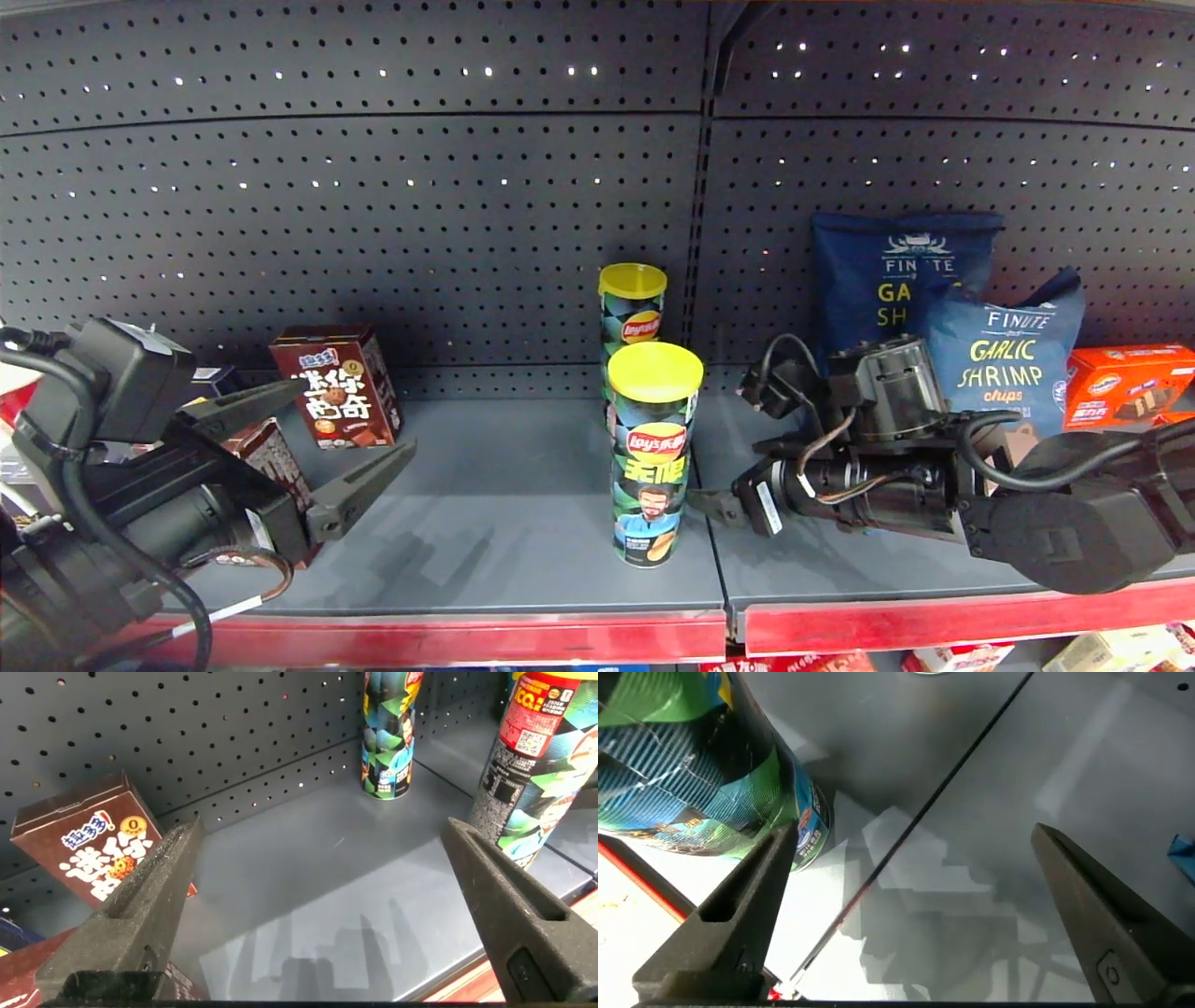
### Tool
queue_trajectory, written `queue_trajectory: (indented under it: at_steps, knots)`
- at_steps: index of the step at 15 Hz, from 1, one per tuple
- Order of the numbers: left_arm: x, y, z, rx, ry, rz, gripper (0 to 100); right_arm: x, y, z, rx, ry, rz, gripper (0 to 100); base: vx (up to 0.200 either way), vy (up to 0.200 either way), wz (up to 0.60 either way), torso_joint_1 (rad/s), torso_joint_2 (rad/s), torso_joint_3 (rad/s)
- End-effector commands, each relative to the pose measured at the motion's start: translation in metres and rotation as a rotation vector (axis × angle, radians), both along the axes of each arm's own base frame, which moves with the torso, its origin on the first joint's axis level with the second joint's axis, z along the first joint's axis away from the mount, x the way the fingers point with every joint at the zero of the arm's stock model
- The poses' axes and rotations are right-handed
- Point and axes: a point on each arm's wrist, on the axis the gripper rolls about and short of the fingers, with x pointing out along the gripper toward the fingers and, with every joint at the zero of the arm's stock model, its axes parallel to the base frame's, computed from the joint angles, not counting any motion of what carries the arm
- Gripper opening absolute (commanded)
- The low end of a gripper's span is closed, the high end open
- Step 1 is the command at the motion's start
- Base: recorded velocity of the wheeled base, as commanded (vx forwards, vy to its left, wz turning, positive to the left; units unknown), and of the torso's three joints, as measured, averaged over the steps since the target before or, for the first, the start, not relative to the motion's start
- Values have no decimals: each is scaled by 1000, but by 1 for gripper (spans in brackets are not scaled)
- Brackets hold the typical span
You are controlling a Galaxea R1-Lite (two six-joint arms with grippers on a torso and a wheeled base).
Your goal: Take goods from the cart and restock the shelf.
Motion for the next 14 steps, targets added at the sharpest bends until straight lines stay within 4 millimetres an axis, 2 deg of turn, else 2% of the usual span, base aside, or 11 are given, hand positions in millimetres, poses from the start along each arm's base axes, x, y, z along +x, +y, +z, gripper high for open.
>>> queue_trajectory:
  at_steps: [1,11,14]
  knots:
    - [1,0,-1,2,6,0,100,0,0,1,5,-4,1,100,0,0,0,0,0,0]
    - [-1,1,-5,7,21,6,100,2,9,-5,4,-3,18,100,0,0,0,0,0,0]
    - [0,1,-5,7,21,8,100,-1,5,-5,7,-5,14,100,0,0,0,0,0,0]
